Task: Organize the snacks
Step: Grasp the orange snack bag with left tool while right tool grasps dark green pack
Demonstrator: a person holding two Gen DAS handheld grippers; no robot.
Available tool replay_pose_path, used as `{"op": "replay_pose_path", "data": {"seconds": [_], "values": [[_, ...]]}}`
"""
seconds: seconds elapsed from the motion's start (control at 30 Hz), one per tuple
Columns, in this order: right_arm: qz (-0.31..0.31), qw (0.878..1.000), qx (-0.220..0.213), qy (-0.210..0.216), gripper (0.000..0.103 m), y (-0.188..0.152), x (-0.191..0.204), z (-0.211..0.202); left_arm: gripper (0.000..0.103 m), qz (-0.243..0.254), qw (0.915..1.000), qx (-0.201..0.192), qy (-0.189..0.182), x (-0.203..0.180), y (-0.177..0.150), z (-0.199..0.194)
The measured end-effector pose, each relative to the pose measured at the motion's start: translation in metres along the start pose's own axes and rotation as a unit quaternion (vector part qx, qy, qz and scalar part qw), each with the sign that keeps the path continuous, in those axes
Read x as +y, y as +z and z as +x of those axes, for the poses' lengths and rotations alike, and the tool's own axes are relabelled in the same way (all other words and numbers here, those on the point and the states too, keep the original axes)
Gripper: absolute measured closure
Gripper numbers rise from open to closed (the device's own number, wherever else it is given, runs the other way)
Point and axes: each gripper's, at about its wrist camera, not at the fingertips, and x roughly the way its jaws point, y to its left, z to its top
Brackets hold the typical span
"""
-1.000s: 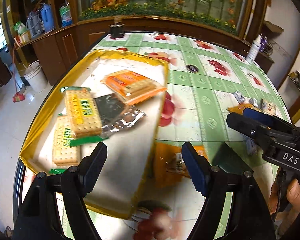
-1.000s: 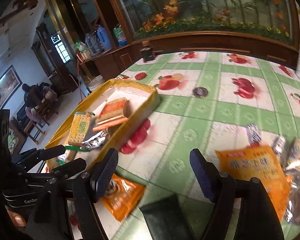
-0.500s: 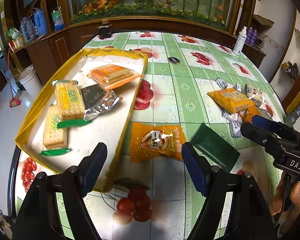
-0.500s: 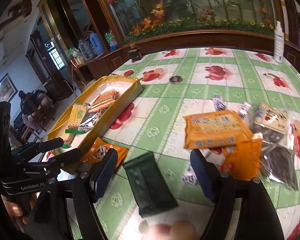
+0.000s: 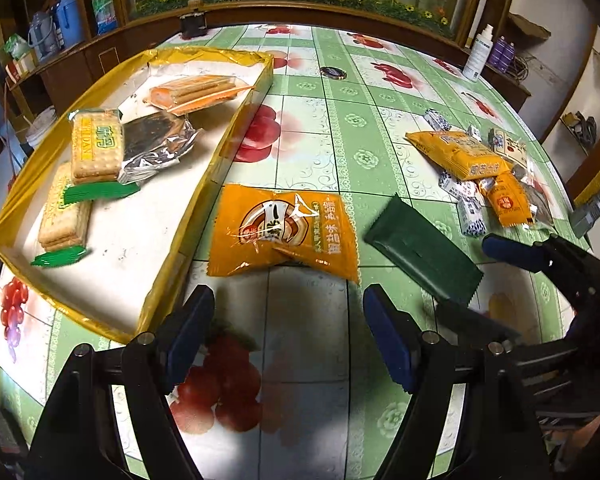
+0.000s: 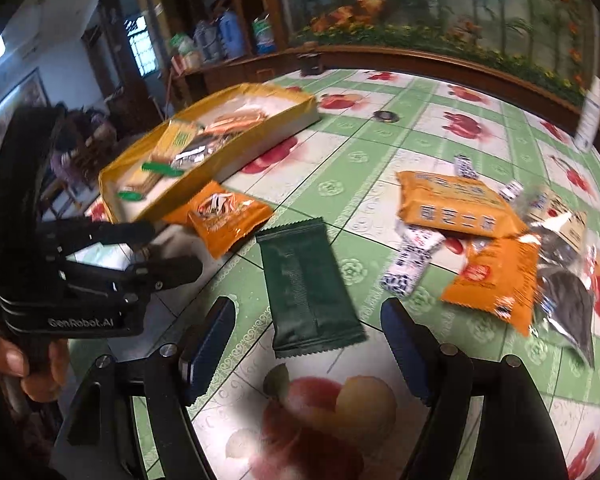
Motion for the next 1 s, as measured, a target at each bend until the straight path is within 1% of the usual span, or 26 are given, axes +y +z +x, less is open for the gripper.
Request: {"op": "replay_pose_path", "data": {"seconds": [0.07, 0.1, 0.13, 0.2, 0.23, 0.27, 0.37, 0.4, 0.47, 0.53, 0.63, 0.73, 0.77, 0.8, 0.83, 0.87, 0.9, 0.97, 1.0], "values": [[-0.011, 1.0, 0.007, -0.001, 0.026, 0.003, 0.003, 0.01, 0.026, -0.025, 0.9995, 0.014, -0.01, 0.004, 0.006, 0.008], [-0.014, 1.0, 0.013, 0.001, 0.026, 0.004, 0.003, 0.015, 0.026, -0.04, 0.9987, 0.019, -0.024, 0.006, 0.008, 0.011], [-0.016, 1.0, 0.02, 0.0, 0.027, 0.004, 0.003, 0.02, 0.024, -0.049, 0.9984, 0.015, -0.025, 0.008, 0.011, 0.012], [-0.022, 1.0, 0.02, -0.006, 0.028, 0.003, 0.004, 0.021, 0.024, -0.065, 0.9975, 0.017, -0.024, 0.009, 0.019, 0.017], [-0.021, 1.0, 0.02, -0.005, 0.03, 0.003, 0.003, 0.021, 0.023, -0.071, 0.9969, 0.016, -0.028, 0.009, 0.024, 0.02], [-0.017, 1.0, 0.02, -0.005, 0.035, 0.002, 0.0, 0.019, 0.023, -0.075, 0.9966, 0.017, -0.028, 0.009, 0.029, 0.023], [0.004, 1.0, 0.02, 0.006, 0.047, 0.0, -0.011, 0.013, 0.021, -0.086, 0.9959, 0.02, -0.016, 0.006, 0.048, 0.035], [0.012, 1.0, 0.02, 0.013, 0.048, -0.001, -0.015, 0.011, 0.021, -0.087, 0.9959, 0.02, -0.014, 0.003, 0.054, 0.039], [0.024, 0.999, 0.018, 0.018, 0.048, -0.003, -0.021, 0.008, 0.02, -0.076, 0.9968, 0.025, -0.007, -0.006, 0.063, 0.046], [0.028, 0.999, 0.016, 0.022, 0.048, -0.003, -0.023, 0.007, 0.02, -0.05, 0.9981, 0.03, 0.019, -0.018, 0.068, 0.053], [0.021, 1.0, 0.015, 0.014, 0.047, -0.002, -0.022, 0.008, 0.02, -0.015, 0.9985, 0.024, 0.046, -0.027, 0.063, 0.056], [0.008, 1.0, 0.016, 0.005, 0.047, 0.002, -0.018, 0.01, 0.02, -0.001, 0.9989, 0.007, 0.046, -0.023, 0.055, 0.053], [0.003, 1.0, 0.016, 0.003, 0.046, 0.003, -0.017, 0.012, 0.021, -0.001, 0.9989, 0.003, 0.047, -0.02, 0.055, 0.052], [-0.004, 1.0, 0.016, 0.0, 0.046, 0.003, -0.015, 0.014, 0.024, 0.0, 0.9989, -0.002, 0.047, -0.017, 0.055, 0.051], [-0.013, 1.0, 0.016, -0.008, 0.046, 0.004, -0.012, 0.016, 0.038, 0.002, 0.9989, -0.009, 0.046, -0.015, 0.055, 0.05], [-0.025, 0.999, 0.017, -0.017, 0.045, 0.005, -0.009, 0.018, 0.056, 0.002, 0.9989, -0.012, 0.045, -0.013, 0.058, 0.048], [-0.033, 0.999, 0.018, -0.025, 0.046, 0.005, -0.006, 0.019, 0.057, 0.0, 0.9991, -0.011, 0.041, -0.012, 0.061, 0.048], [-0.029, 0.999, 0.021, -0.022, 0.056, 0.006, -0.007, 0.018, 0.062, -0.001, 0.9996, -0.01, 0.028, -0.008, 0.064, 0.049], [-0.025, 0.999, 0.023, -0.022, 0.056, 0.005, -0.008, 0.017, 0.063, 0.0, 0.9997, -0.011, 0.021, -0.008, 0.063, 0.048]]}}
